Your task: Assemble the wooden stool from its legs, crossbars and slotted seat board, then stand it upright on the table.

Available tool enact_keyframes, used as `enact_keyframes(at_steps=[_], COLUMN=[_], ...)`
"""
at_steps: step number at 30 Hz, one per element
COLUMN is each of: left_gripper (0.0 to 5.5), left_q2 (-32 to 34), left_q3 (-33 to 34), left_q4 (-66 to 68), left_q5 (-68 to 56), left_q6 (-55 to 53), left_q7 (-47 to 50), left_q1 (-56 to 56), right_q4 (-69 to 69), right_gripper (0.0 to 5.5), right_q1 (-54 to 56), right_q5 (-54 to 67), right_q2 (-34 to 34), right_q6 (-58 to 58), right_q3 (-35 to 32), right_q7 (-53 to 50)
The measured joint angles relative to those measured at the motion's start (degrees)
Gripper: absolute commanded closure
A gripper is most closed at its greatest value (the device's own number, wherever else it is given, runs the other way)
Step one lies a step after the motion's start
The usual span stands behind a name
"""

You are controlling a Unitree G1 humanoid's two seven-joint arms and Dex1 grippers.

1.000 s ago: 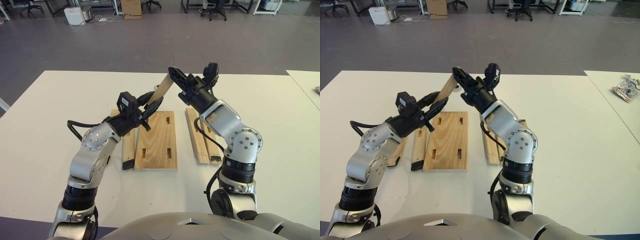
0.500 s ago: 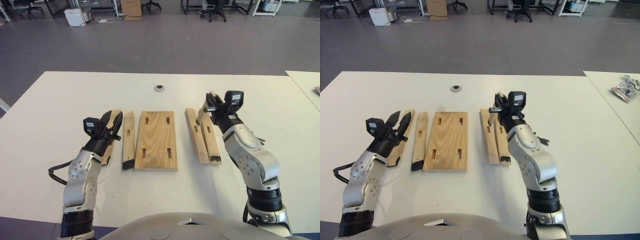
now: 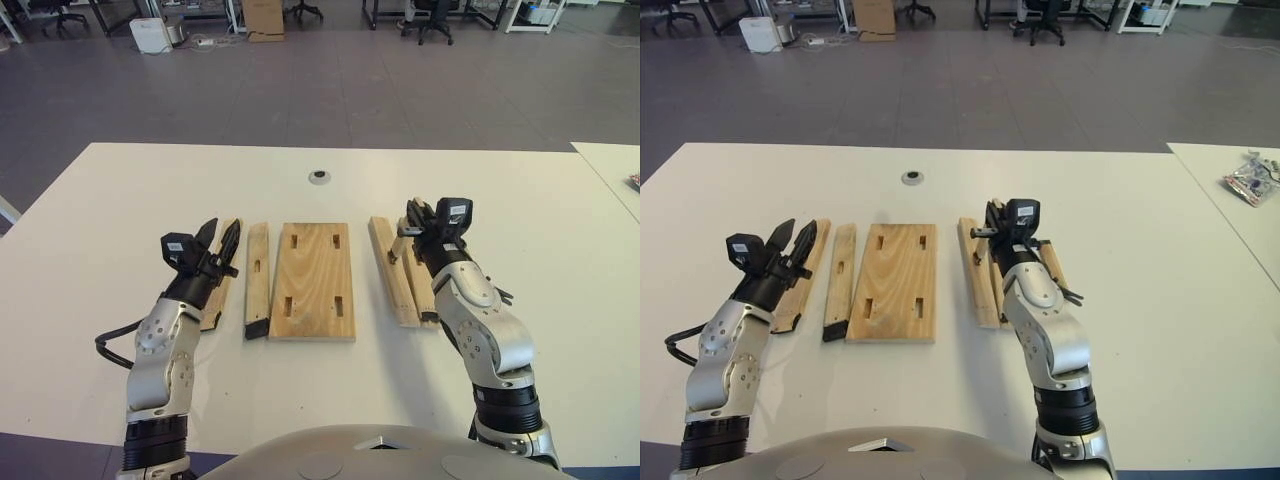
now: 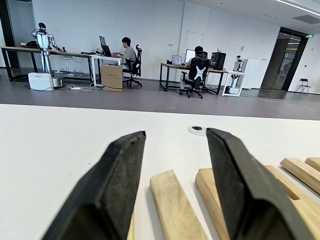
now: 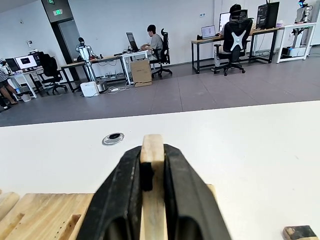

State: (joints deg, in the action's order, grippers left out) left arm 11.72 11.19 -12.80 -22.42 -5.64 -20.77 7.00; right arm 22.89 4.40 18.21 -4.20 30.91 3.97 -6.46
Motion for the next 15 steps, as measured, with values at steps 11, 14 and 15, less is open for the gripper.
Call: enact_keyframes(at_steps=[11,14,15], left_gripper=[3.28,3.28,3.28], left_q2=[0.86,0.86,0.86], left_q3=[0.71,0.7,0.68], left_q4=[1.78,2.4,2.64], left_q5=[0.05,0.12,0.14], left_q6=[0.06,0.1,0.1], left_q7=[-1.18,-1.29,-1.35], left_q1=[0.01,0.05,0.12], right_q4=[-0.1,-0.16,-0.24], right_gripper=[5.09,5.09,5.09], right_q1=[-0.31,-0.35,-0.37], right_q5=[-8.37,-9.69,-10.16], right_q2=[-2.04,-1.97,-1.89], right_q6=[-1.88,-2.11,-2.3], right_q3=[4.81,5.11,5.11], right_q7=[4.09,4.71,4.71])
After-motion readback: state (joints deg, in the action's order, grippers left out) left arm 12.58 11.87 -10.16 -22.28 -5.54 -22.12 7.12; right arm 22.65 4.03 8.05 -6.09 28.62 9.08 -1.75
